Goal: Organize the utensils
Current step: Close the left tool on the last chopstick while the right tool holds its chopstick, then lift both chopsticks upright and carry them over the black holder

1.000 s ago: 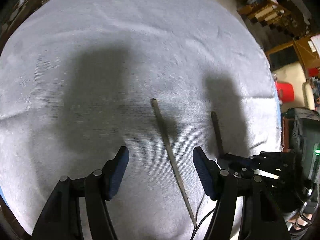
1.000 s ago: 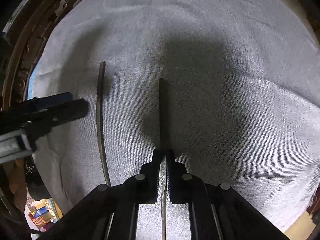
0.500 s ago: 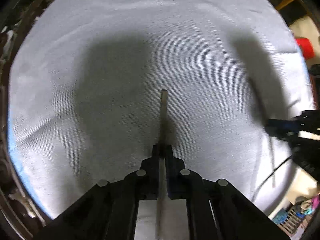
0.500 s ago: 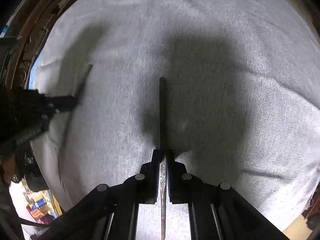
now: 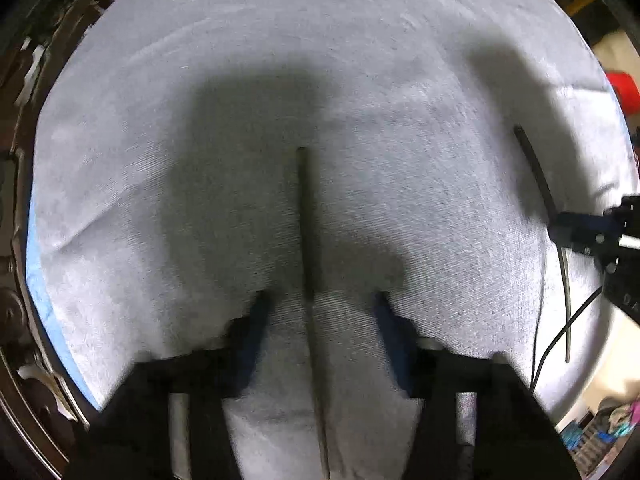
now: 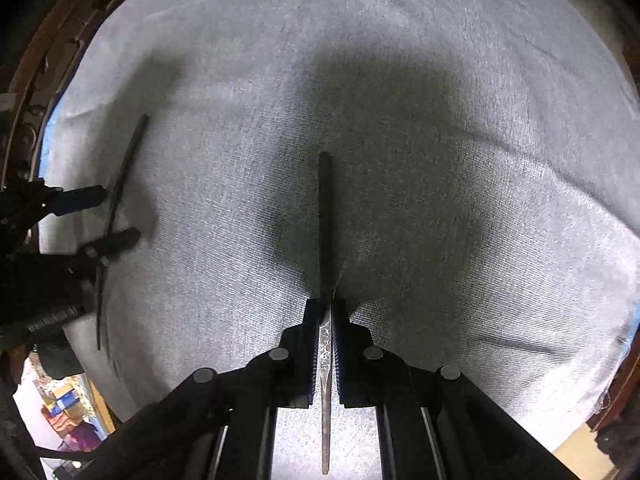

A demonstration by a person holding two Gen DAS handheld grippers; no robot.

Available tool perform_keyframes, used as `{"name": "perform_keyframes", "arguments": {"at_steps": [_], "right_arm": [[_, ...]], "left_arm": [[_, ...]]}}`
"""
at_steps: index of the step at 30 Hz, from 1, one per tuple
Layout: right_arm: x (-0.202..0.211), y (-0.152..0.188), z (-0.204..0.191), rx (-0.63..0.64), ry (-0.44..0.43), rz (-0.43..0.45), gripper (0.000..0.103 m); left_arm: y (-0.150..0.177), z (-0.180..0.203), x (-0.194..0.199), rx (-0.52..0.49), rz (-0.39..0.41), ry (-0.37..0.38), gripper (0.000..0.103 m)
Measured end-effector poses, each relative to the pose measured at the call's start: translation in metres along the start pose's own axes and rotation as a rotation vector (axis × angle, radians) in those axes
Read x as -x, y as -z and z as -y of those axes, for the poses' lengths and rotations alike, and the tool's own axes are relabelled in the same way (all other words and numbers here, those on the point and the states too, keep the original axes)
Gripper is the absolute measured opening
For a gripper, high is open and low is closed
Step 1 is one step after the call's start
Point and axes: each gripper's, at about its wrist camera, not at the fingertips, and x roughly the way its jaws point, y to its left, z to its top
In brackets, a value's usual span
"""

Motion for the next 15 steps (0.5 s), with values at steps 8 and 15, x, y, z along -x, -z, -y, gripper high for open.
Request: {"name": "perform_keyframes", "arguments": {"at_steps": [8, 15], "right_arm": [[-0.008, 0.001, -0.021, 0.025, 0.015, -0.046, 0.009], [-0.012, -0.006, -0.038, 0.032, 0.061, -0.065, 0.008]], "left_arm": [[0.027, -0.025, 0.004, -0.011, -0.057, 0.035, 0.006], [0.025, 0.003, 0.001, -0.010, -0.033, 0.002, 0.005]]}}
